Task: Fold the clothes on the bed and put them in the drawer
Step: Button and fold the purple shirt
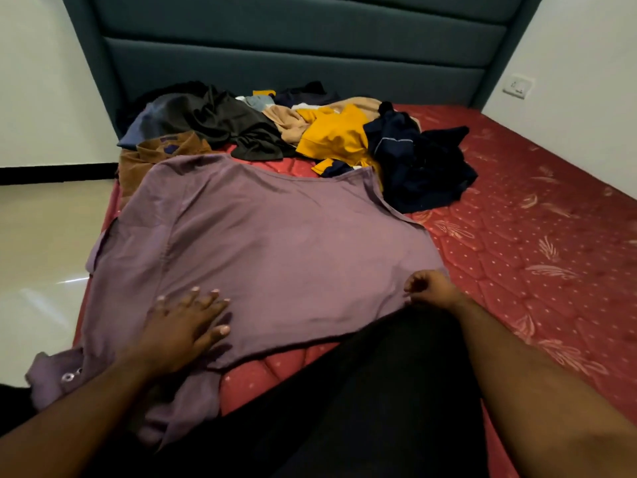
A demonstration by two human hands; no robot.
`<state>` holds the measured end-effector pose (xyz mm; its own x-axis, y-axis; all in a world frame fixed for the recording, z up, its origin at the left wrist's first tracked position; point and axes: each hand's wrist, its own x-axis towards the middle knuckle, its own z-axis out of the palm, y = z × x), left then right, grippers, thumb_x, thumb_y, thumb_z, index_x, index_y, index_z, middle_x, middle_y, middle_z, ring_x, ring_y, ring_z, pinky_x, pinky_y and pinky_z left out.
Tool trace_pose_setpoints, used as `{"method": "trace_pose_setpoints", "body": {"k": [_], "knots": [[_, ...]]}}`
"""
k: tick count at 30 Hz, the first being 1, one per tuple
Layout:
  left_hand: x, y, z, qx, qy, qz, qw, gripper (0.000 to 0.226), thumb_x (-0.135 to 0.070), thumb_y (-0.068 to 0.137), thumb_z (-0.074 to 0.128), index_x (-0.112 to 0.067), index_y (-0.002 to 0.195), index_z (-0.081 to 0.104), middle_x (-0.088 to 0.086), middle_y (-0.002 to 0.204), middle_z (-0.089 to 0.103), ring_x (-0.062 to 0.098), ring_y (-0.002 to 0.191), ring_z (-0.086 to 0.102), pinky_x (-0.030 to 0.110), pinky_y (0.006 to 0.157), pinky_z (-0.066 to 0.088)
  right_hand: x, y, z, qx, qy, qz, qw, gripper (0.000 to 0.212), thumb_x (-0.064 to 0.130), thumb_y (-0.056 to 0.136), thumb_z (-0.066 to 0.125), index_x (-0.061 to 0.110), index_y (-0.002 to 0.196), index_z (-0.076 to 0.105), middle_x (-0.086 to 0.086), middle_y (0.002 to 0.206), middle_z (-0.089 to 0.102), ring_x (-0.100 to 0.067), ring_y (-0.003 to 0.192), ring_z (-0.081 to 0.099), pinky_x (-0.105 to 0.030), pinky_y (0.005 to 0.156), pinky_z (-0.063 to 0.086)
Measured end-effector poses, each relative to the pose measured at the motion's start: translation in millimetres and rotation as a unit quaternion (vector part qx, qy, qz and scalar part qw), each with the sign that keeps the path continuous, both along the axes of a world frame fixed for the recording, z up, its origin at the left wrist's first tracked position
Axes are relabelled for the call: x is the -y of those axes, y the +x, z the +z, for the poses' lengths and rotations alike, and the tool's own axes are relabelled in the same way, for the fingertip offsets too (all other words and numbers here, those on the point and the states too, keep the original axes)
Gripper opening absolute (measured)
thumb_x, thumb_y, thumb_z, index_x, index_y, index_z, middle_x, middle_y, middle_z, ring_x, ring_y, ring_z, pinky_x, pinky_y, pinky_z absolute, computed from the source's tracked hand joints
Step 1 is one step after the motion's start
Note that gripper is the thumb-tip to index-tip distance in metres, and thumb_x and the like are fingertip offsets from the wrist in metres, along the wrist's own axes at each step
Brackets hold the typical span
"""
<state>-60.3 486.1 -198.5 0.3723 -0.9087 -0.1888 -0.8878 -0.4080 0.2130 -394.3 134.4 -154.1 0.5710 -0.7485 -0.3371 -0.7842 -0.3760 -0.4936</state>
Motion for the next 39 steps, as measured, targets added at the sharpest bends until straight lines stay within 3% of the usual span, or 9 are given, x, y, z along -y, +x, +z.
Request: {"method": "trace_pose_setpoints", "body": {"k": [2,5,9,13,18,24,29,34,39], "knots": [[13,-17,0,-0.040,0.052,-0.086,0.994,0.086,-0.100,0.057,0.000,-0.067,0.136,0.007,-0.026,0.155,-0.007,0.011,0.148,-0.011,0.052,0.117,0.004,-11,-30,-7,0.003,-0.037,-0.007,0.999,0.023,-0.006,0.079,0.070,0.016,0.075,0.071,0.002,0.076,0.069,0.009,0.065,0.060,-0.025,0.077,0.045],[8,-36,-27,0.010,0.100,-0.128,0.987,0.088,-0.091,0.073,0.027,-0.057,0.144,-0.012,-0.019,0.150,-0.029,0.017,0.141,-0.024,0.064,0.113,0.001,-27,-64,-23,0.008,-0.086,-0.003,0.996,0.029,0.002,0.090,0.061,0.013,0.115,0.069,-0.003,0.124,0.063,-0.012,0.113,0.057,-0.028,0.103,0.038],[-9,-33,-40,-0.001,0.010,-0.084,0.996,0.074,-0.086,0.079,0.011,-0.057,0.147,0.012,-0.022,0.157,0.001,0.019,0.147,0.001,0.066,0.111,0.006,-34,-69,-22,-0.032,-0.142,0.016,0.989,0.023,0.013,0.094,0.054,0.013,0.113,0.067,-0.004,0.122,0.062,-0.021,0.113,0.055,-0.032,0.099,0.039],[3,-32,-25,-0.082,-0.002,-0.014,0.997,0.043,-0.050,0.099,0.036,-0.047,0.142,0.037,-0.032,0.147,0.018,0.004,0.146,0.013,0.054,0.117,0.008,-32,-68,-11,-0.098,-0.160,0.043,0.981,0.021,0.023,0.097,0.048,0.021,0.110,0.064,-0.006,0.127,0.060,-0.023,0.116,0.054,-0.029,0.097,0.038],[17,-28,-10,-0.086,-0.070,0.049,0.993,0.035,-0.037,0.099,0.050,-0.032,0.132,0.059,-0.005,0.137,0.059,0.016,0.128,0.053,0.038,0.106,0.041,-32,-62,-11,-0.176,-0.194,0.102,0.960,0.039,0.033,0.100,0.042,0.022,0.137,0.050,-0.003,0.146,0.046,-0.022,0.133,0.042,-0.033,0.109,0.033],[22,-31,12,-0.073,-0.135,0.060,0.986,0.031,-0.005,0.089,0.063,-0.007,0.120,0.068,0.013,0.121,0.068,0.031,0.110,0.063,0.036,0.095,0.045,-22,-55,-13,-0.036,-0.183,0.022,0.982,0.020,0.024,0.096,0.048,0.015,0.113,0.055,-0.018,0.117,0.063,-0.036,0.107,0.059,-0.040,0.086,0.044],[41,-22,35,-0.002,0.079,-0.020,0.997,0.029,-0.010,0.083,0.063,-0.017,0.110,0.071,0.004,0.105,0.071,0.018,0.097,0.066,0.022,0.076,0.044,7,-51,3,-0.029,-0.210,0.037,0.977,0.013,0.011,0.090,0.058,0.011,0.103,0.058,-0.012,0.093,0.065,-0.032,0.088,0.060,-0.038,0.074,0.042],[72,-2,60,-0.153,0.202,-0.076,0.964,0.023,-0.003,0.071,0.063,-0.021,0.057,0.063,-0.010,0.055,0.059,0.000,0.052,0.053,0.018,0.055,0.043,36,-65,33,-0.128,0.060,0.111,0.984,0.024,-0.005,0.094,0.048,0.013,0.085,0.061,-0.002,0.074,0.056,-0.013,0.065,0.051,-0.015,0.057,0.042],[93,30,64,-0.230,0.081,-0.024,0.969,0.024,-0.017,0.054,0.055,-0.018,0.070,0.072,-0.004,0.070,0.072,0.004,0.060,0.061,0.023,0.063,0.050,69,-44,31,0.031,-0.062,0.068,0.995,0.014,0.000,0.093,0.055,0.009,0.086,0.064,0.001,0.074,0.059,-0.015,0.074,0.051,-0.013,0.061,0.039]]}}
